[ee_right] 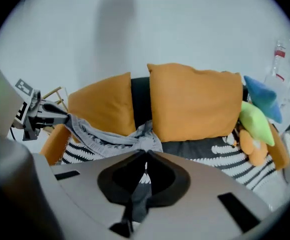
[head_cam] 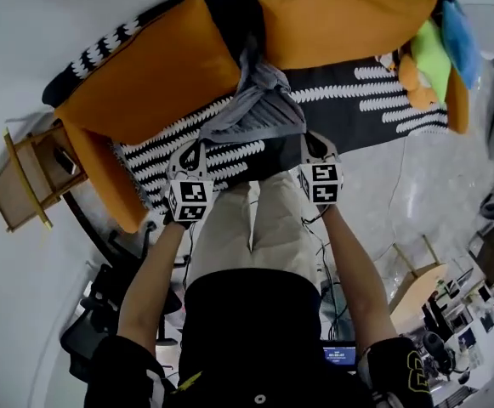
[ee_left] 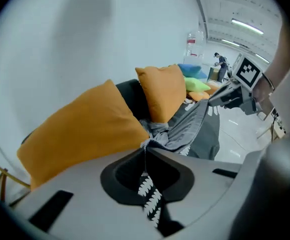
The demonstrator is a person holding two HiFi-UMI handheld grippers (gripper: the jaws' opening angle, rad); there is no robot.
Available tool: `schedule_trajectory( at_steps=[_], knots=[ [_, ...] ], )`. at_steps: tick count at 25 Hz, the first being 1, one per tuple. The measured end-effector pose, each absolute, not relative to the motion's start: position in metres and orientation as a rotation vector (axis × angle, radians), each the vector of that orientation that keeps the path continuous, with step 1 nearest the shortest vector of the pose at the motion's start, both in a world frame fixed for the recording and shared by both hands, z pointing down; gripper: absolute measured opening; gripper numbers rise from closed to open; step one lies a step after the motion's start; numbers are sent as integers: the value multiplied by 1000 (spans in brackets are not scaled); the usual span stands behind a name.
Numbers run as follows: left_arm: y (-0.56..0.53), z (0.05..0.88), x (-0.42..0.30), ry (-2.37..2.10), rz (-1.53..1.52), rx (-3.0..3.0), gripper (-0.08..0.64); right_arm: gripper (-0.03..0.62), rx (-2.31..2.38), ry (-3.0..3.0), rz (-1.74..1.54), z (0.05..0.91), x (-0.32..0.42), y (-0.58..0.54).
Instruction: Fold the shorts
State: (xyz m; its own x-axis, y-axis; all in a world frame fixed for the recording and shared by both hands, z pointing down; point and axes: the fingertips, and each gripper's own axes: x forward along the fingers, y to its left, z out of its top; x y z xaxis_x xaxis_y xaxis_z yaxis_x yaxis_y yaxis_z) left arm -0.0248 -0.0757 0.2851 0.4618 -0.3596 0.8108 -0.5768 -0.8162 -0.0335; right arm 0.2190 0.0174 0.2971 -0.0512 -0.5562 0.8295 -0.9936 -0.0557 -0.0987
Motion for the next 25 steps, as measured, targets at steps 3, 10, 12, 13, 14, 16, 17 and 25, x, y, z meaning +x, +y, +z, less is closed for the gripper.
schedule_trajectory(
  at_steps=[3,10,12,13,14,16,17,25],
  knots=[
    [-58,213,-46,-812,1259,2493,23,26,1687,-1620,990,213,214,43],
    [-39,69,-81,-767,1153,2530,23,26,1685,-1650,852,51,200,78],
    [-35,34,-85,-756,1145,2562,23,26,1665,-1667,823,16,192,86],
    [-35,17,-85,-754,1143,2580,23,26,1660,-1675,802,1,192,89],
    [-35,1,-84,-758,1138,2600,23,26,1662,-1685,782,-12,193,92],
    [-36,-28,-80,-775,1136,2640,23,26,1677,-1711,766,-33,199,100],
    [-34,-41,-76,-783,1145,2660,23,26,1683,-1728,767,-42,202,104],
    [-17,-95,-29,-777,1330,2766,23,26,1593,-1845,682,-85,249,129]
  ],
)
